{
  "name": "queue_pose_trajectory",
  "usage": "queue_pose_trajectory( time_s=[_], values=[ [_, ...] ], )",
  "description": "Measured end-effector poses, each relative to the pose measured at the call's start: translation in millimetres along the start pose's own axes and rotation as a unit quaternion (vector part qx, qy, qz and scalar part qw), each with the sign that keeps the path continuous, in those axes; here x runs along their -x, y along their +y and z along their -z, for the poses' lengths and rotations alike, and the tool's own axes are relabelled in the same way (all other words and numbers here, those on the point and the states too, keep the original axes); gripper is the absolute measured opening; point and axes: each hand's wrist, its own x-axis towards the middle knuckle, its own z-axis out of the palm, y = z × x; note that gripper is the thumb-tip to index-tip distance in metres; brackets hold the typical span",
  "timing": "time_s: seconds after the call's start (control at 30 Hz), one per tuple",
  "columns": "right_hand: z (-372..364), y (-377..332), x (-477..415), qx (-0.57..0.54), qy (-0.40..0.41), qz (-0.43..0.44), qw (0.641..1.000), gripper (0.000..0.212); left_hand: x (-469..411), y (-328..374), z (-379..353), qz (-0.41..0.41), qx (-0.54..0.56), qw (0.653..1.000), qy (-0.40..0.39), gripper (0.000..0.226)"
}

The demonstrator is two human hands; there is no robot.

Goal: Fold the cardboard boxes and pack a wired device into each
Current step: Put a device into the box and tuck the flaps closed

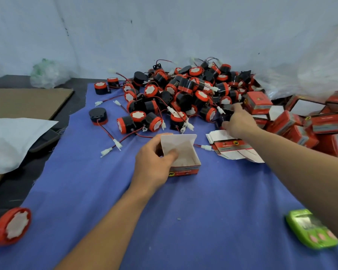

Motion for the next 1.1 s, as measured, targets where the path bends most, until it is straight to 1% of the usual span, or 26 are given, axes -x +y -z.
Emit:
queue_pose_trajectory(
  time_s=[0.07, 0.17, 0.27, 0.33, 0.37, 0.43, 0.5, 0.57, 0.67, 0.73, 0.77, 0.87, 0.93, 1.0, 1.07, 1.1],
  values=[
    [5, -1, 7, 0.018, 0.011, 0.02, 1.0, 0.059, 0, 0, 0, -0.009, -0.009, 1.0, 0.001, 0.048],
    [19, 1, 22, -0.015, 0.059, 0.059, 0.996, 0.053, 0, 2, 1, -0.009, -0.028, 1.0, 0.004, 0.043],
    [45, 5, 44, -0.051, 0.102, 0.118, 0.986, 0.054, 1, 0, 1, 0.005, -0.037, 0.999, 0.024, 0.027],
    [67, 8, 60, -0.06, 0.1, 0.152, 0.981, 0.056, 2, 0, 2, 0.02, -0.032, 0.998, 0.05, 0.016],
    [79, 9, 68, -0.055, 0.079, 0.172, 0.98, 0.057, 2, 1, 3, 0.025, -0.032, 0.997, 0.065, 0.017],
    [102, 10, 79, -0.052, 0.008, 0.214, 0.975, 0.058, 1, 1, 4, 0.032, -0.03, 0.995, 0.086, 0.02],
    [122, 12, 86, -0.086, -0.074, 0.241, 0.964, 0.062, 1, 2, 5, 0.033, -0.038, 0.993, 0.106, 0.021],
    [133, 16, 89, -0.115, -0.128, 0.257, 0.951, 0.068, 2, 3, 6, 0.031, -0.048, 0.989, 0.134, 0.022],
    [126, 18, 93, -0.118, -0.202, 0.265, 0.935, 0.065, 4, 5, 6, 0.03, -0.067, 0.98, 0.186, 0.025],
    [106, 16, 96, -0.115, -0.256, 0.266, 0.922, 0.063, 4, 5, 8, 0.042, -0.093, 0.969, 0.226, 0.03],
    [95, 13, 99, -0.094, -0.27, 0.273, 0.918, 0.062, 4, 5, 10, 0.048, -0.106, 0.962, 0.248, 0.033],
    [63, 1, 105, 0.011, -0.257, 0.334, 0.907, 0.055, -1, 1, 17, 0.067, -0.121, 0.946, 0.295, 0.037],
    [47, -2, 110, 0.007, -0.239, 0.341, 0.909, 0.051, -5, -2, 21, 0.08, -0.103, 0.944, 0.302, 0.037],
    [33, -2, 115, 0.004, -0.2, 0.319, 0.926, 0.053, -8, -4, 20, 0.088, -0.092, 0.95, 0.285, 0.036],
    [19, 1, 121, -0.005, -0.121, 0.269, 0.956, 0.049, -7, -6, 19, 0.085, -0.096, 0.955, 0.268, 0.033],
    [15, 2, 126, -0.04, -0.073, 0.227, 0.97, 0.043, -7, -5, 18, 0.081, -0.096, 0.956, 0.264, 0.032]
  ],
)
